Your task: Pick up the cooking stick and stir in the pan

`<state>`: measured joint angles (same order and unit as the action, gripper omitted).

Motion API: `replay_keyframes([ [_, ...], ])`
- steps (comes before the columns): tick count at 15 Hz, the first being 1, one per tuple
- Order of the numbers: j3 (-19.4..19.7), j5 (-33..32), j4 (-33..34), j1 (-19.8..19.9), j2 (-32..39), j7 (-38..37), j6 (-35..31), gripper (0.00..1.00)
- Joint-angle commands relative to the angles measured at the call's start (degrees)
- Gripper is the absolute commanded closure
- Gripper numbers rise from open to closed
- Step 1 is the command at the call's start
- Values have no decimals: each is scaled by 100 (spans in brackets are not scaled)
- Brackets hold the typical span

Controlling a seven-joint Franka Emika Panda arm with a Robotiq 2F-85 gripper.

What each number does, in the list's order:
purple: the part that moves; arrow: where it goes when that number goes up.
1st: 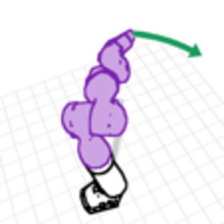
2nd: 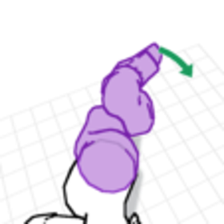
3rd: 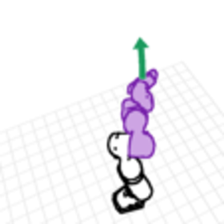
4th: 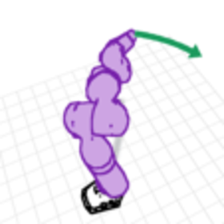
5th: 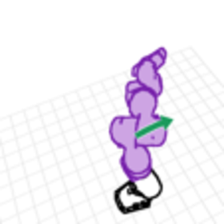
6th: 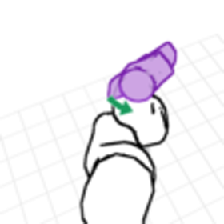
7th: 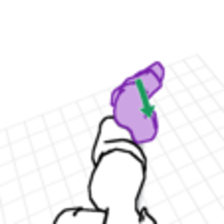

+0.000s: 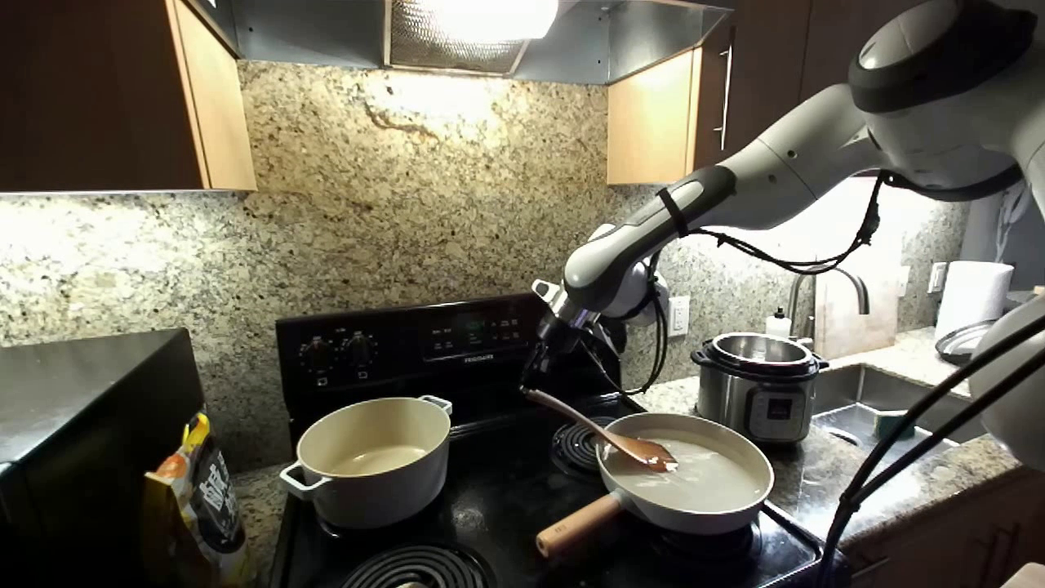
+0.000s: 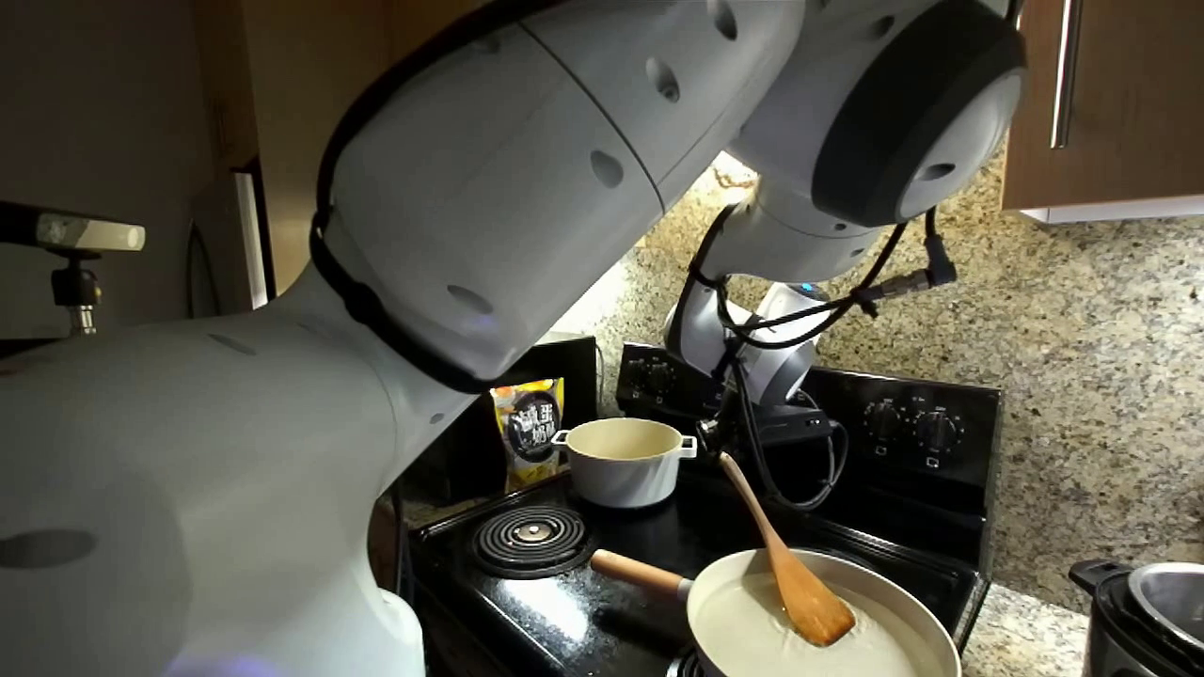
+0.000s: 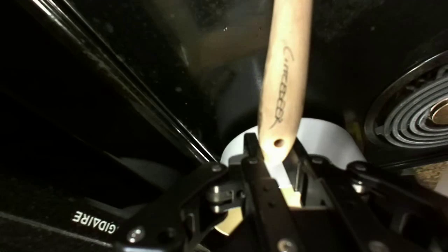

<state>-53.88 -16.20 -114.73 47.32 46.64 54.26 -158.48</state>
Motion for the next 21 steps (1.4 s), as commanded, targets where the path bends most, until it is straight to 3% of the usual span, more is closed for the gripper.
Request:
replay_keyframes([
  [1,348,381,-217,-381,-283,276,-129,90],
  [4,508,656,-447,-450,-248,256,-362,90],
  [8,418,957,-1027,-51,-131,225,-1260,90],
  [11,337,797,-1362,314,-31,120,-1720,90],
  [15,154,607,-1556,785,166,101,-1888,90],
  [19,113,510,-1703,963,79,-40,-1973,90],
  [20,114,506,-1730,975,48,-75,-1992,89],
  [21,131,493,-1743,975,35,-90,-2005,78],
])
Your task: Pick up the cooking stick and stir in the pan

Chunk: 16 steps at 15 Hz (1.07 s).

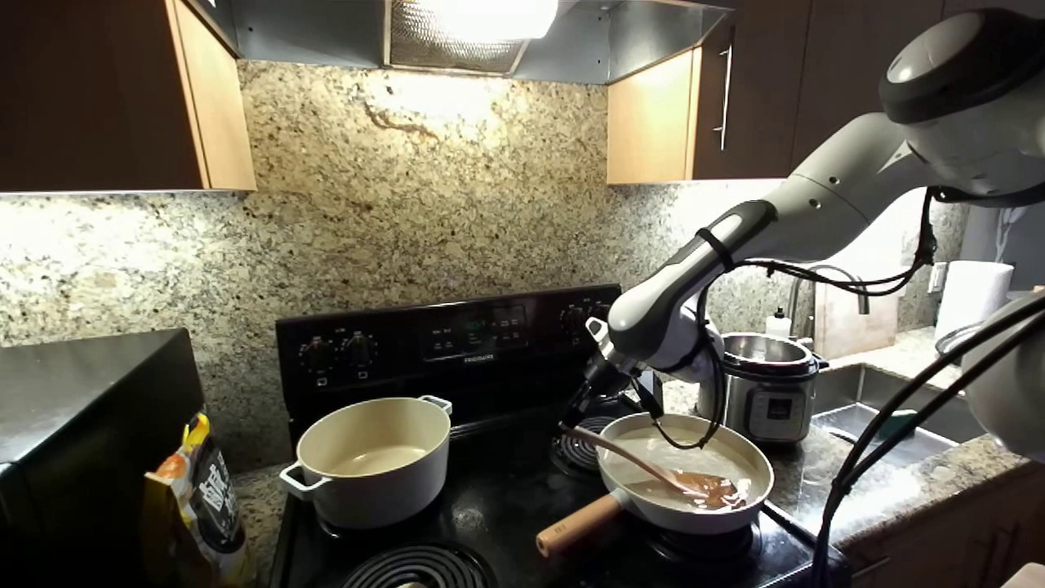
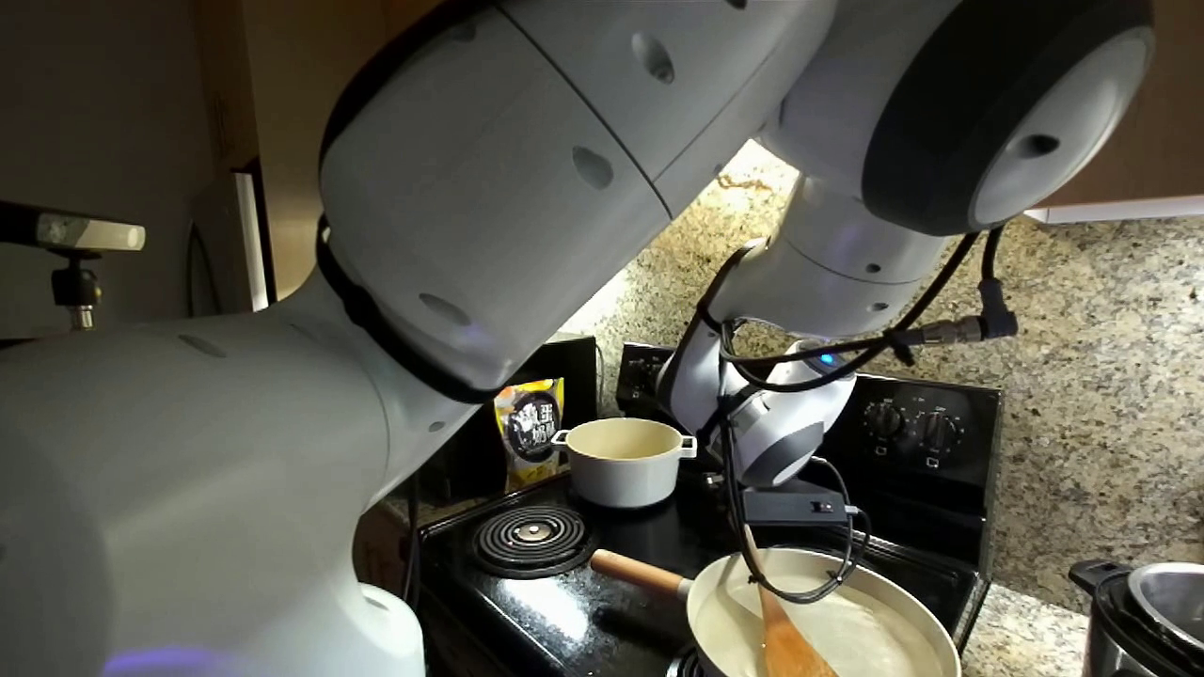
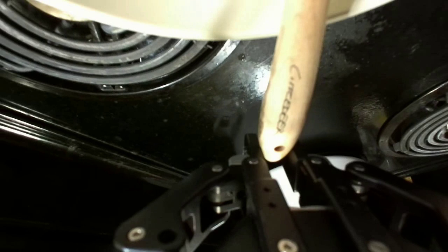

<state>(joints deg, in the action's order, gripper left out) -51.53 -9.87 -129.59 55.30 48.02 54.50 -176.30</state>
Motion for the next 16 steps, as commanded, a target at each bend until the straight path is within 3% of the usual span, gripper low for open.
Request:
replay_keyframes([
  [1,-93,-124,-272,180,-107,-153,-226,55],
  [2,-83,-121,-284,181,-120,-179,-222,52],
  [10,214,-86,-294,-56,-473,-417,-183,2],
  [14,667,-22,-303,-556,-1117,-722,-71,0],
  [16,697,90,-281,-647,-1276,-941,271,0],
])
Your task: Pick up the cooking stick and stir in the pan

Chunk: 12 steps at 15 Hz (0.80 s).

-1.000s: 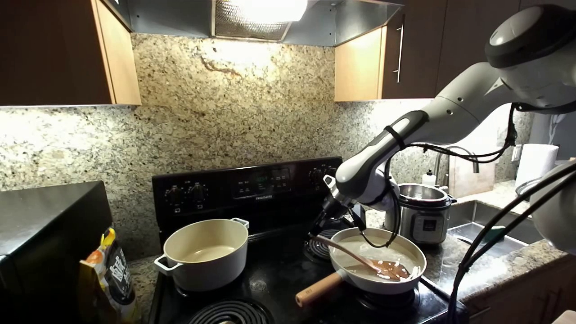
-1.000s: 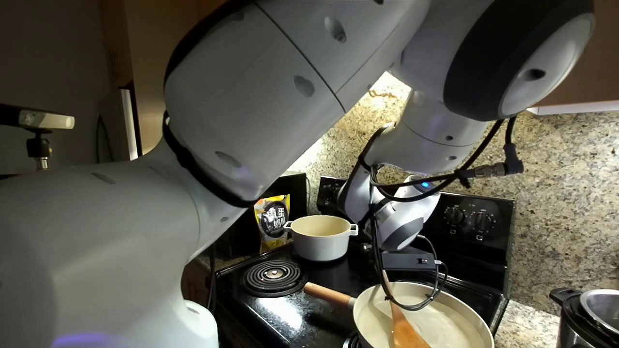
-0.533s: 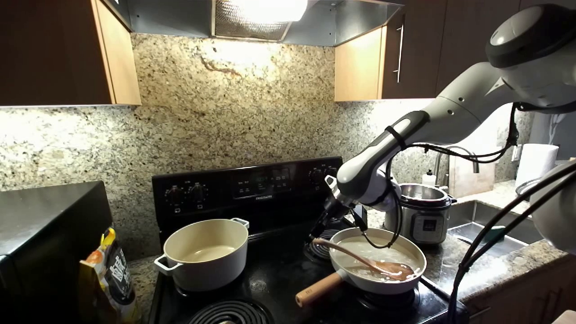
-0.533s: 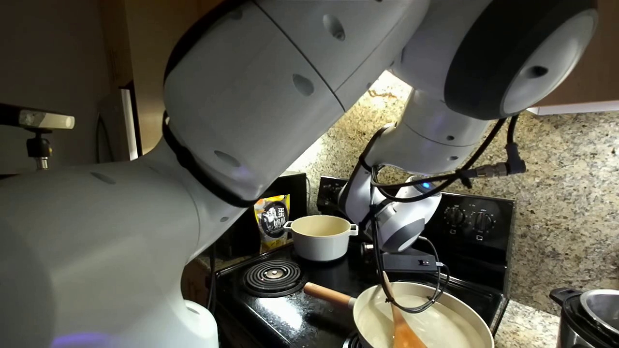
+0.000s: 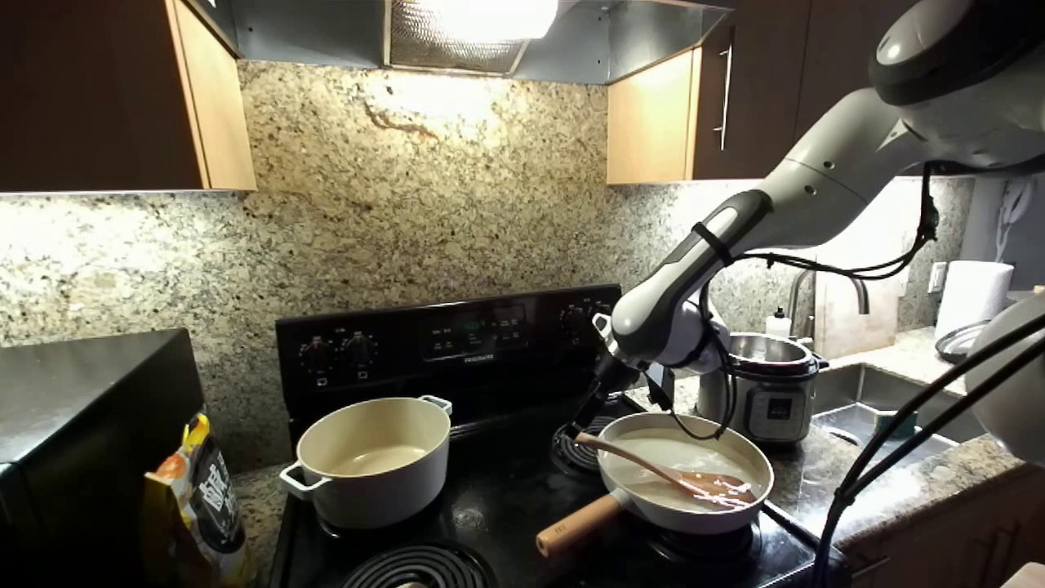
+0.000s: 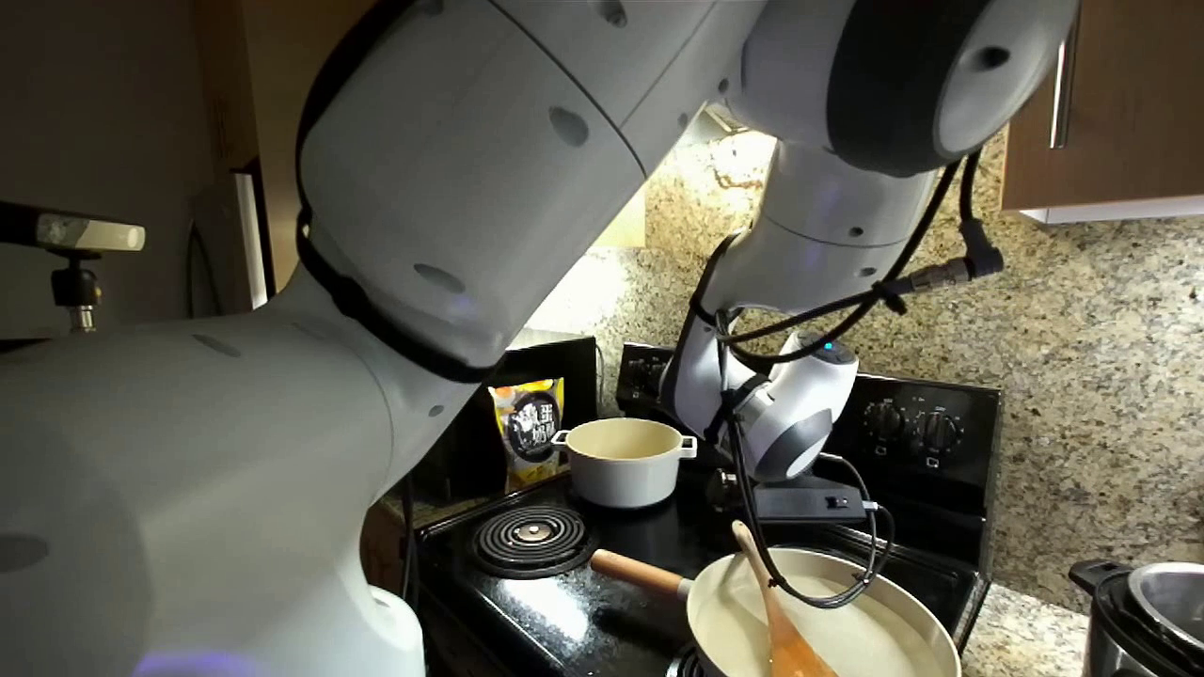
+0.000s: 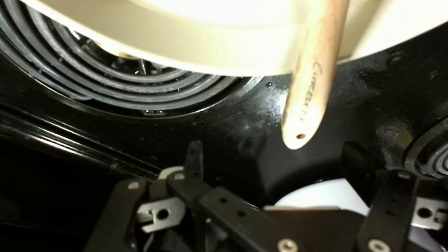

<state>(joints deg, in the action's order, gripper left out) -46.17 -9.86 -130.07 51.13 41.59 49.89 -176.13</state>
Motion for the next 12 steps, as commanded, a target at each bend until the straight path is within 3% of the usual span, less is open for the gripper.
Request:
replay_keyframes([
  [1,189,133,-220,-306,-756,-601,431,0],
  [4,424,305,-190,-679,-1208,-961,1031,0],
  [9,1769,394,-167,-2284,-2113,-2011,1678,0],
  [12,2473,468,-203,-3130,-2333,-2122,1822,0],
])
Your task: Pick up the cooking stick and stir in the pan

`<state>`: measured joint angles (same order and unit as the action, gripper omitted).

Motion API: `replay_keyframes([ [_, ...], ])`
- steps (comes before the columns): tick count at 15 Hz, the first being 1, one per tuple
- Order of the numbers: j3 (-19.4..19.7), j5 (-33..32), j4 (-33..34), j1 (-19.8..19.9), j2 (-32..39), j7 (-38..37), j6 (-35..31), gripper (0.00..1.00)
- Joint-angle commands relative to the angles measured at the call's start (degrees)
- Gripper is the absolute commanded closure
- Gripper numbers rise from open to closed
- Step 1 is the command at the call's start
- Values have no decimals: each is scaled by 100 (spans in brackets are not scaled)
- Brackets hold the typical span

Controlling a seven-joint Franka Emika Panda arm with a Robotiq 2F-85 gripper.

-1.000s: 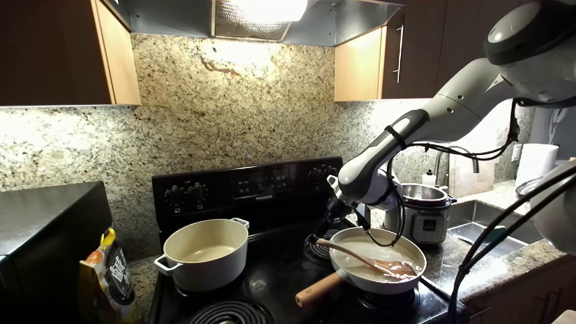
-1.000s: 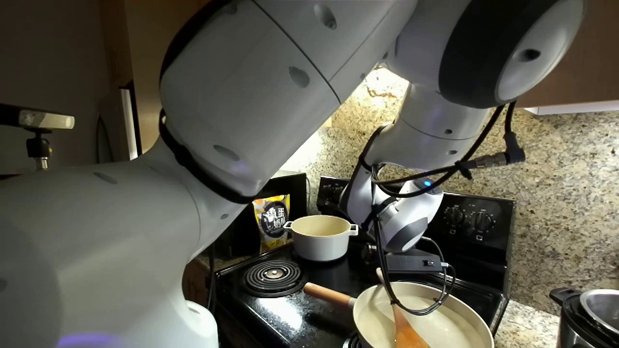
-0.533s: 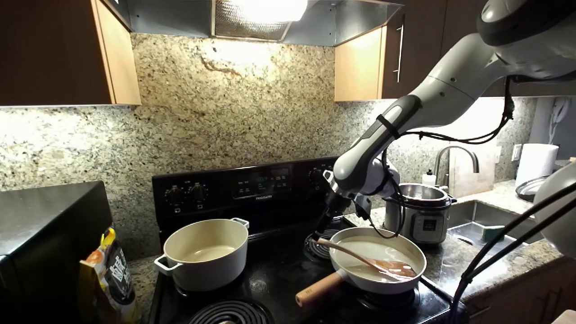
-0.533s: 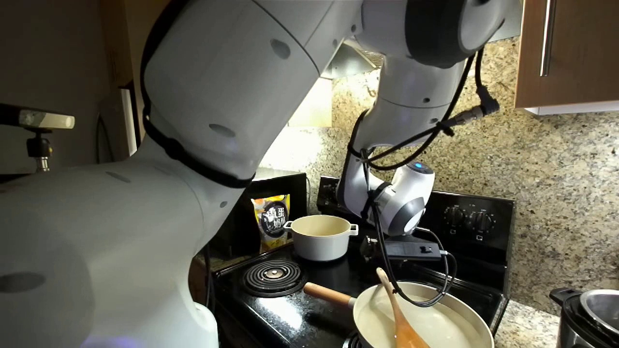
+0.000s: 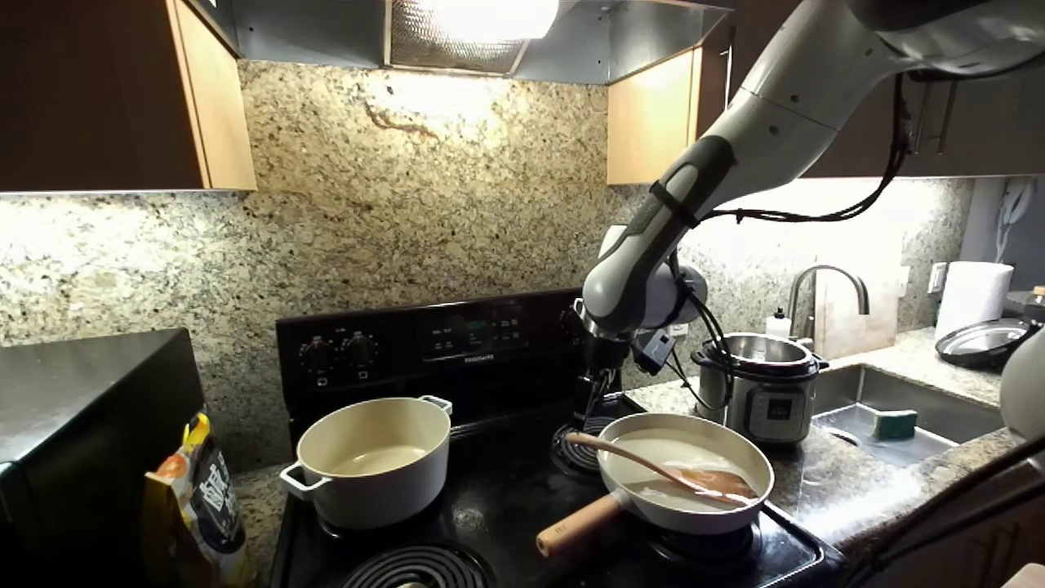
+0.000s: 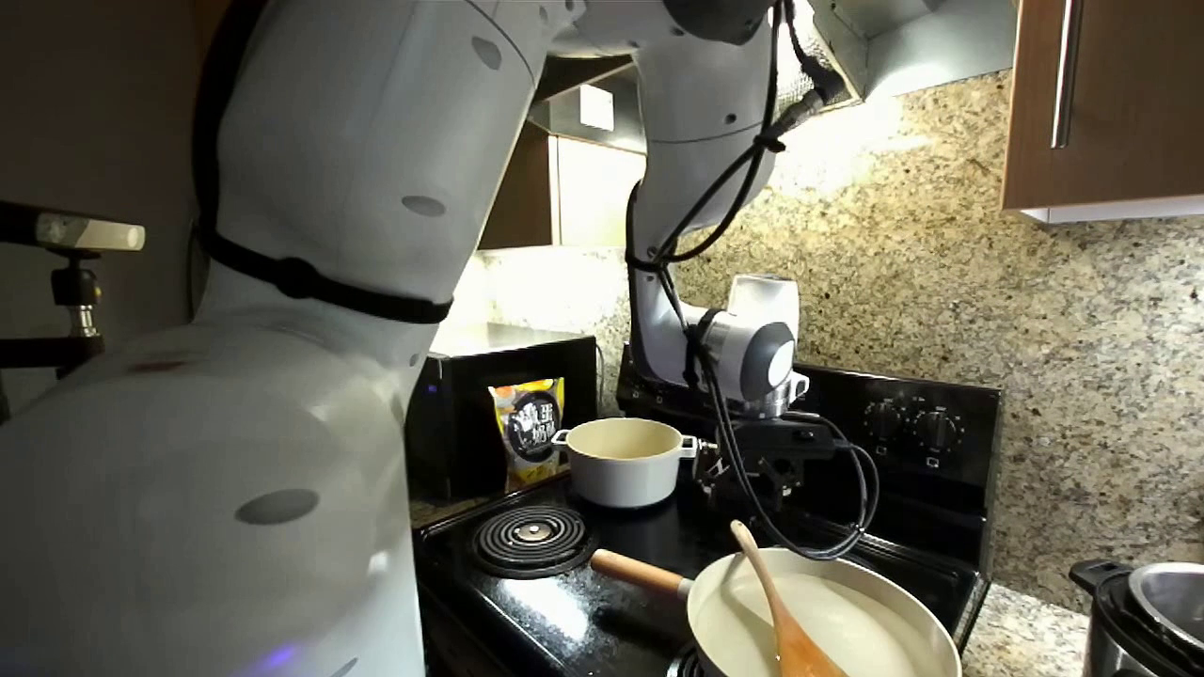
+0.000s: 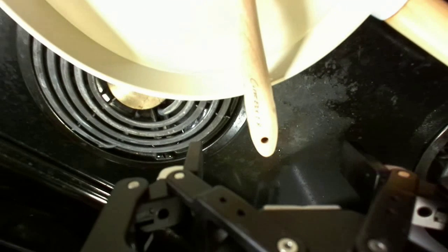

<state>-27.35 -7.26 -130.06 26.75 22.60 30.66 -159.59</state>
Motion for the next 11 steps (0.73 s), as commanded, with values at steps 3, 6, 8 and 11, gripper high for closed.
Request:
replay_keyframes([
  [3,1285,56,-159,-1474,-558,-583,402,0],
  [6,1370,269,19,-1605,-307,-229,224,0],
  [8,1383,272,23,-1617,-296,-232,224,0],
  [11,1402,270,25,-1613,-293,-233,224,0],
])
